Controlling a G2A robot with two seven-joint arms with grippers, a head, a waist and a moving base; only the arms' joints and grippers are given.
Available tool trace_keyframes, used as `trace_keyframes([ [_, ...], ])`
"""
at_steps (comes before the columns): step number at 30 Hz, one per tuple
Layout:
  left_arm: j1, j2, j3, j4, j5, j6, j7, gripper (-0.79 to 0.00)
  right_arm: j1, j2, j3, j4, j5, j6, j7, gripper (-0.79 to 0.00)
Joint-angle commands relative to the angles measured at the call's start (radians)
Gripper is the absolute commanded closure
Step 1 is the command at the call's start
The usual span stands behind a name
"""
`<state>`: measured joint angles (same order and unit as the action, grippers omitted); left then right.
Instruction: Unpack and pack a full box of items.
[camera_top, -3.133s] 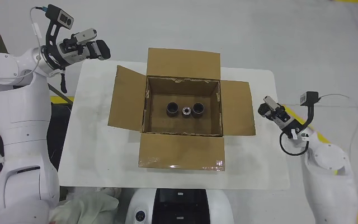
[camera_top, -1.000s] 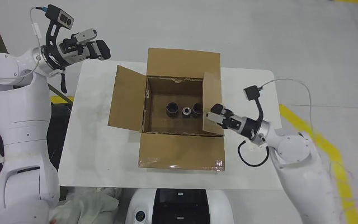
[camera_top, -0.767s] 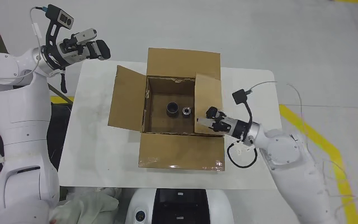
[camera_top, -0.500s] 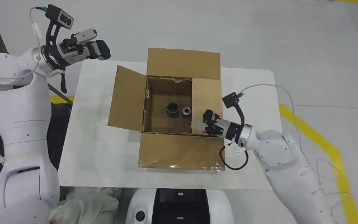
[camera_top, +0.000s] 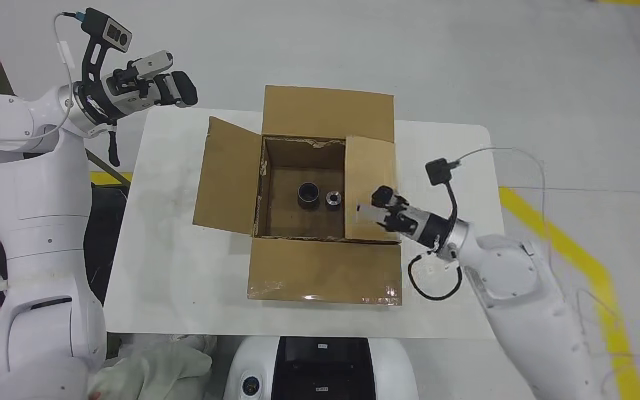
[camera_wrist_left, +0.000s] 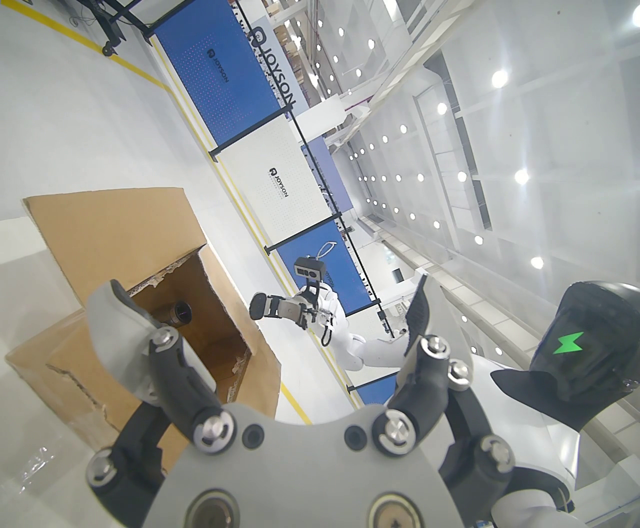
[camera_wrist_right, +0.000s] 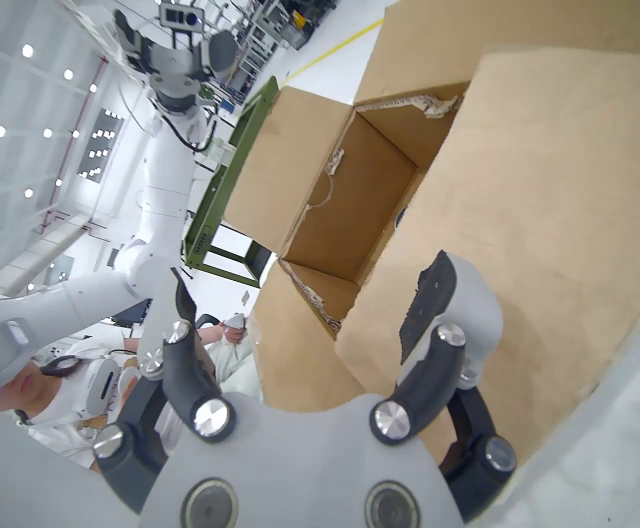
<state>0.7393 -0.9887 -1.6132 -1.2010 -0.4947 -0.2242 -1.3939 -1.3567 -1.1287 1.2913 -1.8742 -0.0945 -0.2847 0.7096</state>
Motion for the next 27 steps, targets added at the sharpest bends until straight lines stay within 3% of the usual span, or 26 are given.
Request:
trace_keyframes([
  [1,0.000,0.000,0.000,0.000,0.000,0.000,0.000,-0.785,-0.027,0.005,0.044,-0.009,0.027,-0.014,-0.004,-0.785],
  [12,0.000,0.000,0.000,0.000,0.000,0.000,0.000,-0.785,-0.129,0.024,0.227,0.047,0.113,-0.033,-0.070,-0.785],
  [27,0.000,0.000,0.000,0.000,0.000,0.000,0.000,-0.785,-0.141,0.027,0.266,0.103,0.132,-0.028,-0.127,-0.785],
])
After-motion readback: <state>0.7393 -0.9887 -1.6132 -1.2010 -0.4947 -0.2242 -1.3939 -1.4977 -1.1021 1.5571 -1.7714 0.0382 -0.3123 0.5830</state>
